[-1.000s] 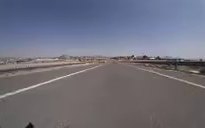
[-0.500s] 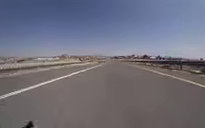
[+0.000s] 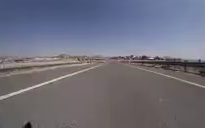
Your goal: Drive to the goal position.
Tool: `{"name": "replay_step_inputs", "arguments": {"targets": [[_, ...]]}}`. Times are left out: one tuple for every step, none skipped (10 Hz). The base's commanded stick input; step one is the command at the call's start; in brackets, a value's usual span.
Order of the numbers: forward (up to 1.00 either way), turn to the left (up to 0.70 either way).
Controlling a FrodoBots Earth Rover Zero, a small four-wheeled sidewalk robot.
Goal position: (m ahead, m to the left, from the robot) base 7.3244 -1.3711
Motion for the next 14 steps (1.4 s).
{"name": "replay_step_inputs", "arguments": {"targets": [[1.0,0.0],[1.0,0.0],[1.0,0.0],[1.0,0.0],[1.0,0.0],[1.0,0.0],[1.0,0.0],[1.0,0.0],[1.0,0.0],[1.0,0.0],[1.0,0.0],[1.0,0.0],[1.0,0.0],[1.0,0.0]]}}
